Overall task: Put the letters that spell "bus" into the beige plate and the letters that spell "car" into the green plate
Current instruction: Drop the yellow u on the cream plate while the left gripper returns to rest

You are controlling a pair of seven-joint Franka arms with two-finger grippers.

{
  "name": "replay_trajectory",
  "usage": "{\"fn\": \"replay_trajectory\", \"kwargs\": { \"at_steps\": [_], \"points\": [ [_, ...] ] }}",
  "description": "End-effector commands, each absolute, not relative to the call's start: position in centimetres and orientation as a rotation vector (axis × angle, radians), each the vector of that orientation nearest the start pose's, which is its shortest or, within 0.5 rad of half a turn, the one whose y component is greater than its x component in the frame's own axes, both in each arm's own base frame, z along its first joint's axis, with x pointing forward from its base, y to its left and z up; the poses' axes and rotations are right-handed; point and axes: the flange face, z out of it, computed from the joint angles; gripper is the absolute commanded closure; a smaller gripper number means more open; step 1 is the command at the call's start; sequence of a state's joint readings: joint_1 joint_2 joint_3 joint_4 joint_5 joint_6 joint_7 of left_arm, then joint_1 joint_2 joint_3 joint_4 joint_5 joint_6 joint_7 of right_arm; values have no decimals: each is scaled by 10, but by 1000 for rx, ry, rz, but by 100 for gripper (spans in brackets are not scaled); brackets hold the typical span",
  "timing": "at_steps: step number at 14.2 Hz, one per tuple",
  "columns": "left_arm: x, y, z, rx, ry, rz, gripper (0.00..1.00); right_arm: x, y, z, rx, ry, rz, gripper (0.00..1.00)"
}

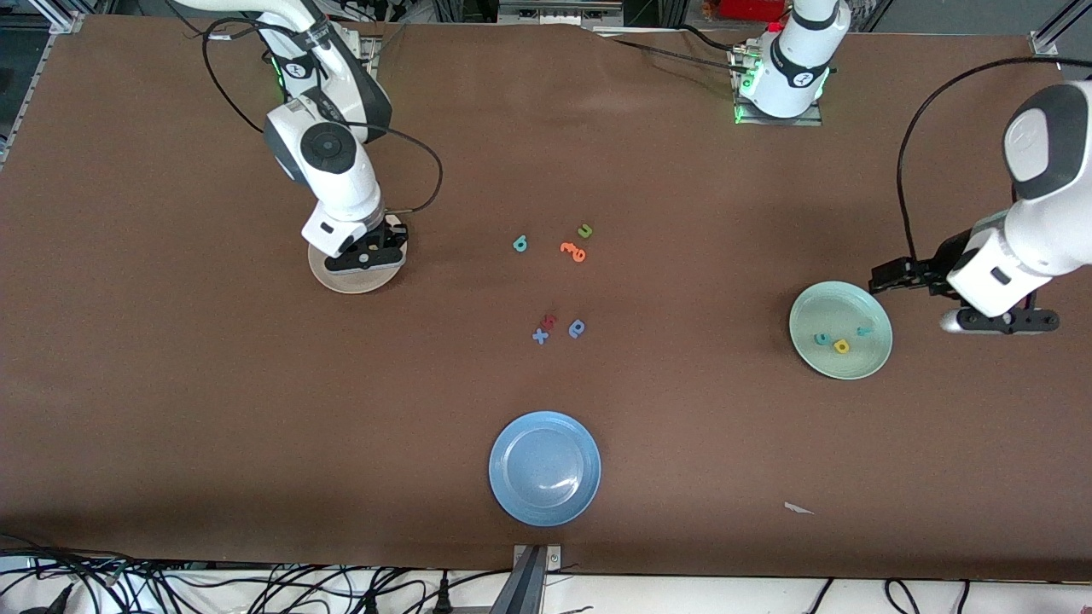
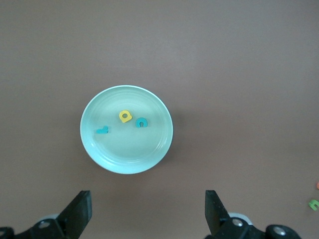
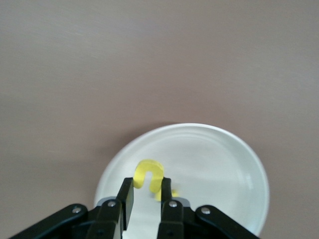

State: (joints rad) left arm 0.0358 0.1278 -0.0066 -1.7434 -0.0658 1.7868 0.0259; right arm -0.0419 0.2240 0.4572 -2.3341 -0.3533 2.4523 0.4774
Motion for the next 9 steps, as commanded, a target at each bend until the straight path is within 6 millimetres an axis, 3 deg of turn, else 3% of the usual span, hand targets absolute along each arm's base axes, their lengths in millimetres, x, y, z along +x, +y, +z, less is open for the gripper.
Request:
{"fn": "replay_trajectory", "kwargs": {
  "at_steps": [1, 3, 4, 7, 9],
  "points": [
    [572, 2, 524, -3225, 11, 80, 0, 454, 205, 232, -3252, -369, 73, 77],
    [572, -7, 553, -3225, 40, 0, 0, 448, 205, 228, -3255, -376, 96, 44],
    [570, -12, 563, -3225, 56, -24, 0, 447, 205, 228, -3259, -368, 94, 37],
    [561, -12, 595, -3185, 86, 40, 0, 441, 219, 232, -3261, -339, 83, 32],
    [558, -19, 593, -3133, 125, 82, 0, 427, 248, 234, -3261, -236, 56, 33]
  ]
}}
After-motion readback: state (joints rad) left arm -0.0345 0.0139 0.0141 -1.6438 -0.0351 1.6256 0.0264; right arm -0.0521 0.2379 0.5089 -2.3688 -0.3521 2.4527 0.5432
